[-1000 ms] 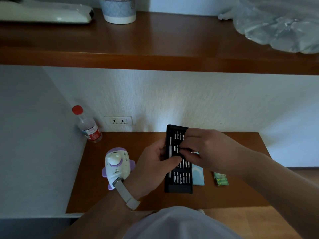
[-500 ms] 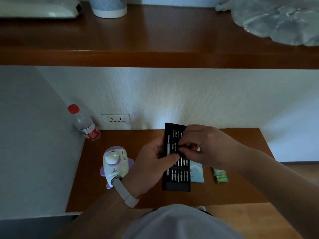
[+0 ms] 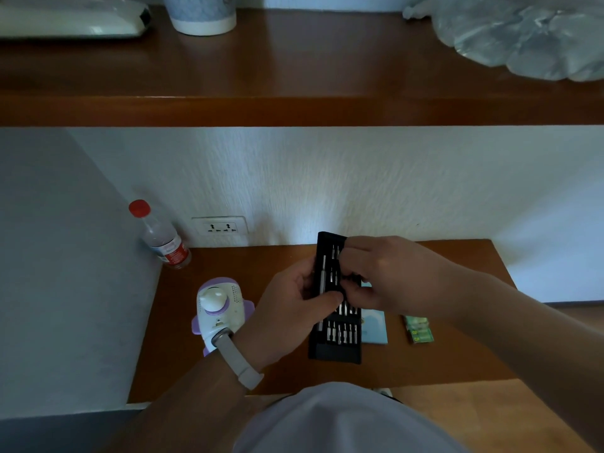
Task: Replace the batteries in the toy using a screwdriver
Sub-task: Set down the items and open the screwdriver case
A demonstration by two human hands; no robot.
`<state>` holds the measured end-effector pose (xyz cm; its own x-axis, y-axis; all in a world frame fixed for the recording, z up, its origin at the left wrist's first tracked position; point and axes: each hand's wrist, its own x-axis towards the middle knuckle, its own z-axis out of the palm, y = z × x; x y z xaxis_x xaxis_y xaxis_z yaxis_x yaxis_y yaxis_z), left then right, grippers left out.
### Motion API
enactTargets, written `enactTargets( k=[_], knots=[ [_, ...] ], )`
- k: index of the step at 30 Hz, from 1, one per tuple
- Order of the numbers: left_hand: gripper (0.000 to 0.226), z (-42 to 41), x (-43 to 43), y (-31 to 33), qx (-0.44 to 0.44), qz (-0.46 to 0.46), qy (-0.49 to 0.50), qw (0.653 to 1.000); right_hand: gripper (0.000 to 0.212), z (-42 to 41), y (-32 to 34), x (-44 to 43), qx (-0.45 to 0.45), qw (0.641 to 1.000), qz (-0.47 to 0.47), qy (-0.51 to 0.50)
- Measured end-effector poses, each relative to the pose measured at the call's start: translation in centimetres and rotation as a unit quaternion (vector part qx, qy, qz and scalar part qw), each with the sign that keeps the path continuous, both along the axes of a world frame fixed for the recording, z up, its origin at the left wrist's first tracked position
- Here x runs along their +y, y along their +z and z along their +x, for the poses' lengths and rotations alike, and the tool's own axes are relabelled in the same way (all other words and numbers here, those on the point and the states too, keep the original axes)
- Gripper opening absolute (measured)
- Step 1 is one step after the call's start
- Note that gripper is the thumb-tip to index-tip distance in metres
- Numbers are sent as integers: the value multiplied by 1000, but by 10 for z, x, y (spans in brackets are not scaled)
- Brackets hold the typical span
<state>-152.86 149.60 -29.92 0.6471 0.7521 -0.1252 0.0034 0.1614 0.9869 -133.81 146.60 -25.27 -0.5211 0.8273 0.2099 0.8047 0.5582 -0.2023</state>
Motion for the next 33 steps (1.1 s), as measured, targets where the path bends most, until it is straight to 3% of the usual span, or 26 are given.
enactTargets(
  k=[10,25,30,33],
  knots=[
    [30,2,-5,-3,-27,-32,12,999,17,0,-10,-11,63,997,18,-33],
    [33,-1,-11,-9,-34,-61,20,997,13,6,-8,-18,130,982,-121,-60],
    [33,0,-10,-7,-40,-59,10,997,11,3,-10,-15,107,988,-101,-39],
    [32,2,-9,-7,-47,-58,10,997,21,-1,-12,-16,115,990,-69,-51]
  ],
)
